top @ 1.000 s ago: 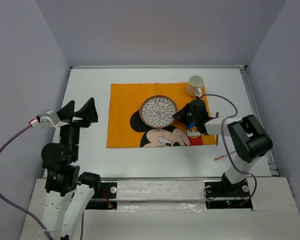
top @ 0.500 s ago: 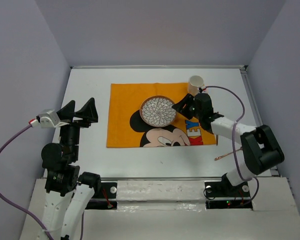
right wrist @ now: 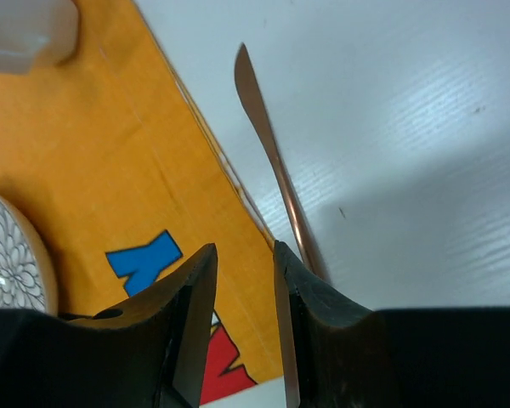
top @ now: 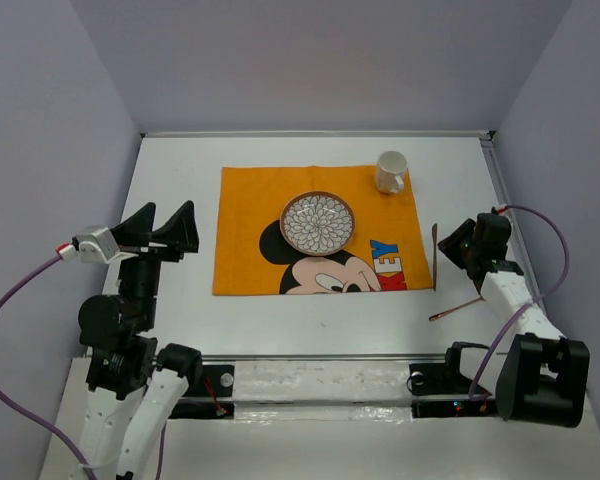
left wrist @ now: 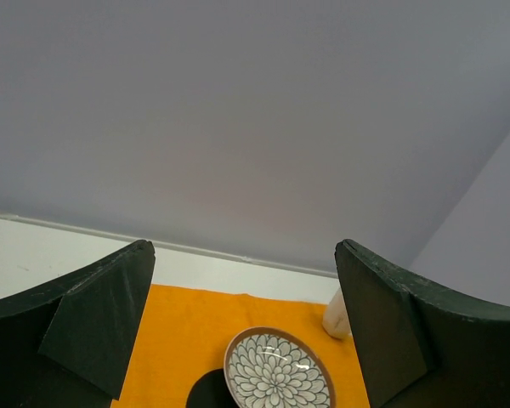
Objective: Set the dinner table for one person
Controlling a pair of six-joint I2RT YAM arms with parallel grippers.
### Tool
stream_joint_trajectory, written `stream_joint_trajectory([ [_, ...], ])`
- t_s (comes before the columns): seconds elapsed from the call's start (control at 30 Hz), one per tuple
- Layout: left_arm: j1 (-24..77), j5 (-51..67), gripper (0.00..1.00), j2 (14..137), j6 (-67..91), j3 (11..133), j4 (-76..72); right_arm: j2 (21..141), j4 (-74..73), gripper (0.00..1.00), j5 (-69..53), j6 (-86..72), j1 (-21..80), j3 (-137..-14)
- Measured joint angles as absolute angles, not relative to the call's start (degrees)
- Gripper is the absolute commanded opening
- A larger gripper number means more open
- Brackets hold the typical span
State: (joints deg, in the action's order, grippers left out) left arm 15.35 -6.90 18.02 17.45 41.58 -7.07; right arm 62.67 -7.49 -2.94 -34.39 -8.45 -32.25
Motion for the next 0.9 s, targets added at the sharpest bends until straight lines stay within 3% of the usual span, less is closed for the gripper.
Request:
stream_joint_trajectory([
  [0.6, 21.4, -7.4, 0.99, 14.6, 17.4, 41.6, -7.0, 81.2, -20.4, 0.39, 2.0, -28.5, -8.2, -41.1],
  [0.9, 21.8, -7.4, 0.99, 14.0, 17.4, 41.6, -7.0, 83.9, -22.2, 0.40, 1.7, -26.8, -7.9, -43.6],
])
